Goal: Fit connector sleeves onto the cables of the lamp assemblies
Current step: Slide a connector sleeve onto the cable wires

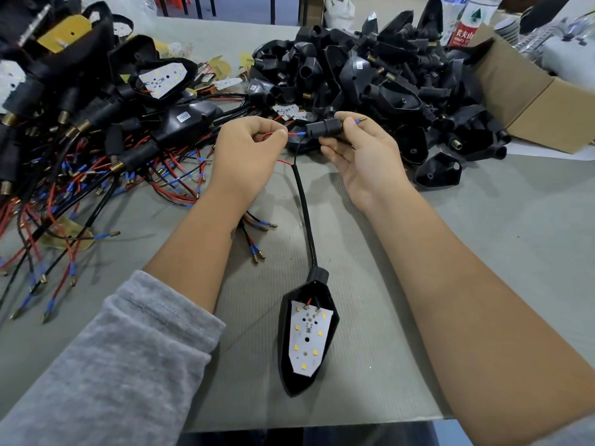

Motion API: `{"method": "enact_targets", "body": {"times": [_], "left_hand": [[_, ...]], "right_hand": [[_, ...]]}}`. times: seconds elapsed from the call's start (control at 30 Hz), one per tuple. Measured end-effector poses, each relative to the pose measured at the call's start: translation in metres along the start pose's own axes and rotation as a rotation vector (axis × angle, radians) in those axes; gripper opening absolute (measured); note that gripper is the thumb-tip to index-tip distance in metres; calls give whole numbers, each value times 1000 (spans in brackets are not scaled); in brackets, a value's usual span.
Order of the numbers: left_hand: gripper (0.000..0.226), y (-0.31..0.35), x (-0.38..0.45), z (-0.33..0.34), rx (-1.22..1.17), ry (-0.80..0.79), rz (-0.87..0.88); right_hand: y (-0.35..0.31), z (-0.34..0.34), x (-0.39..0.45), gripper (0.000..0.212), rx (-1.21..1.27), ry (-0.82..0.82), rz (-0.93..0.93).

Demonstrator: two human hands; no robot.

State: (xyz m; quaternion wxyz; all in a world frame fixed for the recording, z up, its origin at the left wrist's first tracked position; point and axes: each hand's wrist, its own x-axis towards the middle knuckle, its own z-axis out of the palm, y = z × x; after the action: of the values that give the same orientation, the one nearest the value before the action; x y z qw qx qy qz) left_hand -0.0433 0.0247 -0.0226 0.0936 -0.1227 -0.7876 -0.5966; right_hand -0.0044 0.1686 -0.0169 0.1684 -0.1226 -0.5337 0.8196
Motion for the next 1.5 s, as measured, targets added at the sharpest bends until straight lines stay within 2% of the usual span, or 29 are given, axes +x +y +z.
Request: {"method": "enact_targets", "body": {"times": [0.27, 0.77, 0.93, 1.23, 1.37, 1.5], "left_hand": [[8, -2, 2, -2, -17, 83, -29], [12, -4, 4, -3, -54, 82, -67], [19, -2, 3, -3, -47, 33, -90], [19, 4, -5, 2, 14, -34, 11], [13, 4, -5, 0, 13, -30, 22], [22, 5, -4, -2, 28, -28, 41]], "right_hand": [[2, 1, -1, 18, -53, -10, -22], [-1, -1, -4, 18, -88, -74, -71], [-2, -1, -5, 18, -72, -76, -39], [-1, 1, -4, 14, -55, -23, -10], [0, 0, -5, 16, -88, -71, -33], [0, 0, -5, 19, -113, -102, -48]]}}
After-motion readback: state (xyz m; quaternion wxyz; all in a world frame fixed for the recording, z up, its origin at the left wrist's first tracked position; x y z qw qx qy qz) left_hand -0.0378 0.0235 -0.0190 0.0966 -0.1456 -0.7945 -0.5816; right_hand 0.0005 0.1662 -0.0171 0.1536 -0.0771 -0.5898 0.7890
